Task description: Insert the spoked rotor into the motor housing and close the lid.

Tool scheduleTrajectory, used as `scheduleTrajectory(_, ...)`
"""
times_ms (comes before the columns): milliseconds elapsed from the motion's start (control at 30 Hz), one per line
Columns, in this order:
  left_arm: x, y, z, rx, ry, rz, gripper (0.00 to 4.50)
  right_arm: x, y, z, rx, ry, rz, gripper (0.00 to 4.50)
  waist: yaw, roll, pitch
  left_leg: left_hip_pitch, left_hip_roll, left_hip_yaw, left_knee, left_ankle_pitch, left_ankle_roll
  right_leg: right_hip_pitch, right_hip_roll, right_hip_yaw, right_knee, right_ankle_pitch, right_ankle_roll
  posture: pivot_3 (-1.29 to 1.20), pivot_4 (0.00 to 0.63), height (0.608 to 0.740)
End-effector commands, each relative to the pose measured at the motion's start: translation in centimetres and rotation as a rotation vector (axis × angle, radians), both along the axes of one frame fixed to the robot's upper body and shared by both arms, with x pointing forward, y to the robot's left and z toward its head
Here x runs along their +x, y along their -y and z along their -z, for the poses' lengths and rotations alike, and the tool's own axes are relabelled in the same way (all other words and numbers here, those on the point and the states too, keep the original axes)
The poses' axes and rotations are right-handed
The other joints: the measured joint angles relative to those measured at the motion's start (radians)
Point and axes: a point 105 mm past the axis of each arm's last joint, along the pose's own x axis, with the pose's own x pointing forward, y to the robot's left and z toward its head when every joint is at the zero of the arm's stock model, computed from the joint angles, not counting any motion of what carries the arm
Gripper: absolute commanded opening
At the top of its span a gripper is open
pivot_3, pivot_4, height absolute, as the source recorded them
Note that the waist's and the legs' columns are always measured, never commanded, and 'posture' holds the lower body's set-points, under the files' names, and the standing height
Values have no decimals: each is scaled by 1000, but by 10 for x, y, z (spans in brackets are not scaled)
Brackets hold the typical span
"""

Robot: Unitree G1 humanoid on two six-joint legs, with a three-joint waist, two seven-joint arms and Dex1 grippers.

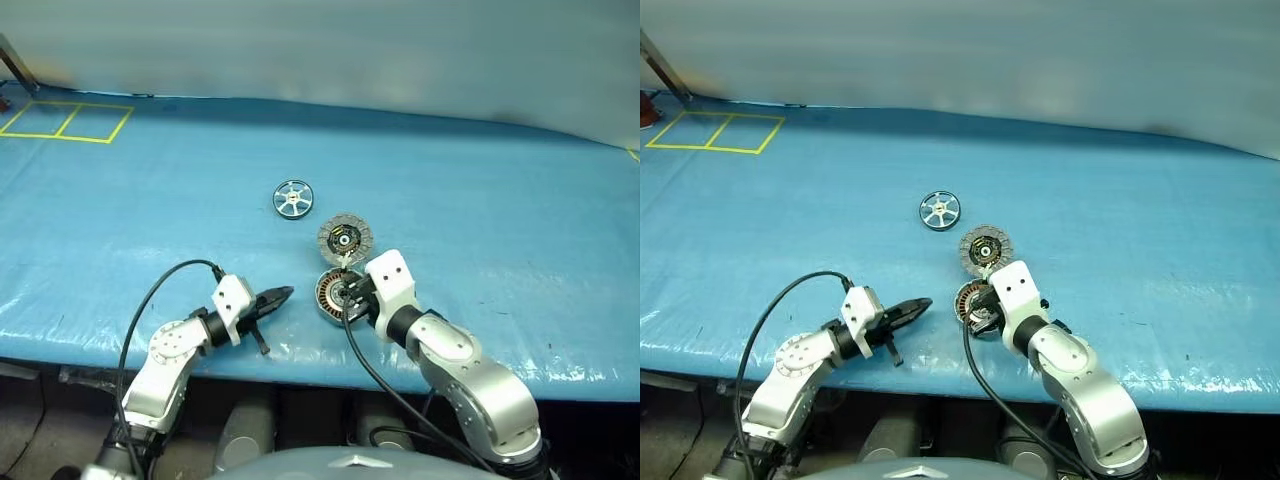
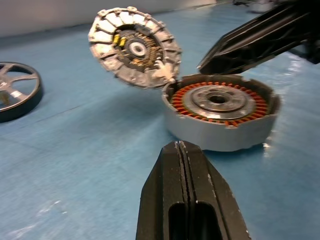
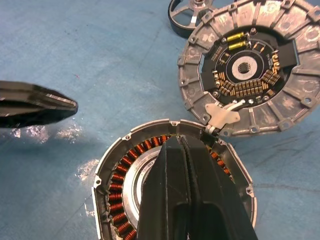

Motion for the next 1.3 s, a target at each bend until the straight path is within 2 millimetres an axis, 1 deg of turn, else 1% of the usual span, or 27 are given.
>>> scheduleTrajectory(33, 26, -24, -8, 76, -17, -142, 0, -2, 10, -10, 6, 49, 16, 31, 0, 0, 0, 0, 0, 0, 0, 0, 0, 0, 0, 0, 0, 0, 0, 0, 150, 740)
scheduleTrajectory(133, 38, -32, -12, 124, -50, -156, 0, -4, 16, -11, 11, 57, 34, 31, -1, 0, 0, 0, 0, 0, 0, 0, 0, 0, 2, 1, 0, 1, 1, 0, 150, 740)
scheduleTrajectory(267, 54, -28, -22, 164, -81, -107, 0, -5, 21, -14, 33, 83, 52, 31, 0, 0, 0, 0, 0, 0, 0, 0, 0, 0, 3, 2, 0, 1, 2, 0, 150, 740)
scheduleTrajectory(300, 58, -27, -25, 180, -80, -92, 175, -5, 22, -14, 42, 85, 58, 6, 0, 0, 0, 0, 0, 0, 0, 0, 0, 1, 4, 3, 0, 1, 2, 0, 150, 740)
scheduleTrajectory(367, 68, -23, -32, 209, -59, -63, 590, -5, 24, -12, 46, 86, 68, 0, 0, -1, 0, 0, 0, 0, 0, 0, 0, 1, 4, 3, 0, 1, 2, 0, 150, 740)
scheduleTrajectory(433, 79, -20, -41, 233, -23, -45, 1215, -6, 26, -9, 49, 84, 80, 0, 0, -1, 0, 0, 0, 0, 0, 0, 0, 1, 4, 4, 0, 2, 3, 0, 150, 740)
scheduleTrajectory(533, 94, -19, -53, 267, 28, -29, 2263, -8, 28, -7, 52, 81, 92, 0, -1, -1, 0, 0, 0, 1, 1, 0, 0, 1, 4, 4, 0, 2, 4, 0, 150, 740)
scheduleTrajectory(633, 109, -19, -62, 328, 88, -27, 3240, -9, 29, -6, 53, 80, 99, 0, 0, -1, 0, 0, 0, 1, 0, 0, 0, 6, 5, 4, 0, 3, 5, 0, 150, 740)
scheduleTrajectory(767, 128, -22, -71, 414, 162, -22, 3240, -9, 29, -6, 61, 84, 110, 0, 0, -1, 0, 0, 0, 0, 0, 0, 0, 6, 7, 4, 0, 3, 6, 0, 150, 740)
scheduleTrajectory(900, 143, -16, -79, 479, 215, 31, 3240, -10, 28, -5, 69, 87, 111, 0, 0, -1, 1, 0, -1, 0, 0, 0, 0, 6, 7, 4, 0, 4, 7, 0, 150, 740)
scheduleTrajectory(1067, 151, -10, -81, 580, 262, 110, 3240, -11, 27, -5, 88, 96, 110, 0, 1, -2, 1, -1, -2, 1, 1, 0, 0, 6, 7, 4, -1, 5, 9, 0, 150, 740)
scheduleTrajectory(1300, 155, -5, -70, 678, 235, 176, 3240, -16, 20, -7, 127, 150, 81, 0, -1, -3, 2, -2, -2, 1, 1, 0, 0, 5, 8, 4, -1, 6, 9, 0, 150, 740)
